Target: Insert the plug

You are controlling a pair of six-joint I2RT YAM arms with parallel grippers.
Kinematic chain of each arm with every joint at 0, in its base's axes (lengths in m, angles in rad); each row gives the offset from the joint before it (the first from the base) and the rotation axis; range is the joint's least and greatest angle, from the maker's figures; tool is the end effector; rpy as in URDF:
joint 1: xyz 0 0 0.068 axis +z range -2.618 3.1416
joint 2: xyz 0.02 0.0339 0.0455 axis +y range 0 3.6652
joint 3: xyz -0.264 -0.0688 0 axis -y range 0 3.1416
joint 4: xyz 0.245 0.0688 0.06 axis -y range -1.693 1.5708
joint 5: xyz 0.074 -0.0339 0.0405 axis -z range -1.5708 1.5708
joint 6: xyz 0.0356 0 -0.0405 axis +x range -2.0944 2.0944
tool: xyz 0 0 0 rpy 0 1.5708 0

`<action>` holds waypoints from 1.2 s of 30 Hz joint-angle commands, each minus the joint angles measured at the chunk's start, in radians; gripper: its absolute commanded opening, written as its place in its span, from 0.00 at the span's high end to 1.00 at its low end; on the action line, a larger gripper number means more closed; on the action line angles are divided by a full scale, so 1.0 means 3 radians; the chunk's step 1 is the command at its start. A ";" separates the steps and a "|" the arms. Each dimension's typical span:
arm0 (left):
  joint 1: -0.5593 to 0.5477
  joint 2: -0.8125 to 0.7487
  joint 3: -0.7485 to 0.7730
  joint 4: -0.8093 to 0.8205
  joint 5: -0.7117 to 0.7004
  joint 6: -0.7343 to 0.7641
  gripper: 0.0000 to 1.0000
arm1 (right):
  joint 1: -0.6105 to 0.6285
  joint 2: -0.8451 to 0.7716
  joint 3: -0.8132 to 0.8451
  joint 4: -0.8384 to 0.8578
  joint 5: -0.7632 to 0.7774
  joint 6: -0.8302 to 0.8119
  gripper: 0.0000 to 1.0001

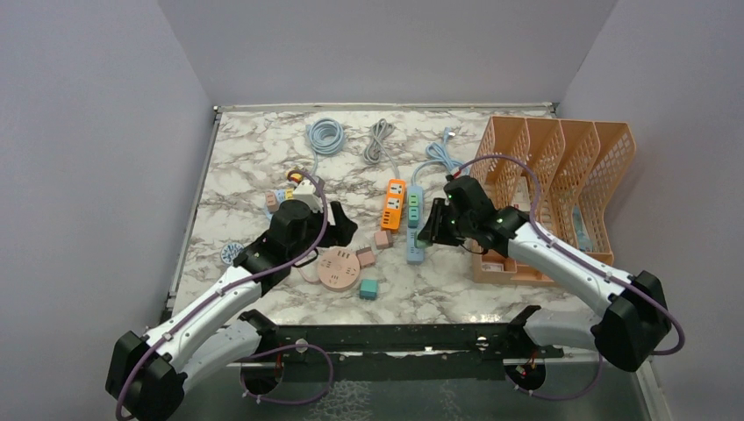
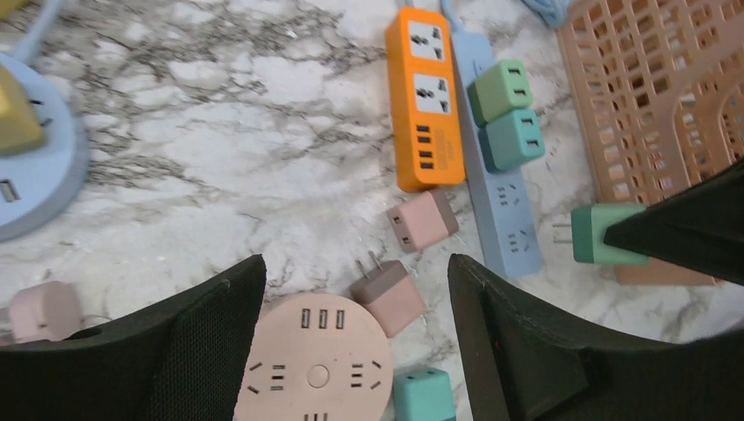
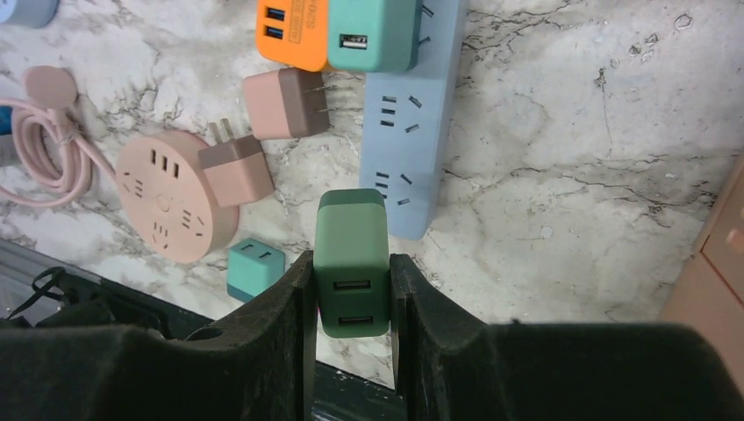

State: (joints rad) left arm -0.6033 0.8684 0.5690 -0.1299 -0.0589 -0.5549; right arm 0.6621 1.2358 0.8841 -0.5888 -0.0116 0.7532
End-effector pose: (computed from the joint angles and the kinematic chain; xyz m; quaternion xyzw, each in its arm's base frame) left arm 0.1666 -0.1122 0.2545 0.0045 0.8413 -0.2748 0.4655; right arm 0.1957 0.1531 0.2462 0.0415 0.9498 0.2057 0.2319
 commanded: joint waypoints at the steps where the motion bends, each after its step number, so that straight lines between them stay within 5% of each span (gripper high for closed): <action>1: 0.0012 -0.0190 0.0205 -0.0374 -0.0810 0.0127 0.23 | 0.0012 0.0196 0.0233 -0.0127 0.0172 0.0018 0.99; 13: 0.0012 -0.0503 0.0137 -0.0264 -0.0919 0.0208 0.22 | 0.0012 0.0972 0.0854 -0.0587 0.0468 -0.0003 0.99; 36: 0.0012 -0.0521 0.0098 -0.0250 -0.0913 0.0086 0.21 | 0.0012 0.1392 0.0949 -0.0499 0.0472 -0.0047 0.99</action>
State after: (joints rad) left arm -0.6022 0.7273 0.5995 -0.2111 -0.3080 -0.5175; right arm 0.6621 1.6234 1.1732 -0.7464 0.1154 0.7536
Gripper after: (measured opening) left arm 0.785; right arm 0.300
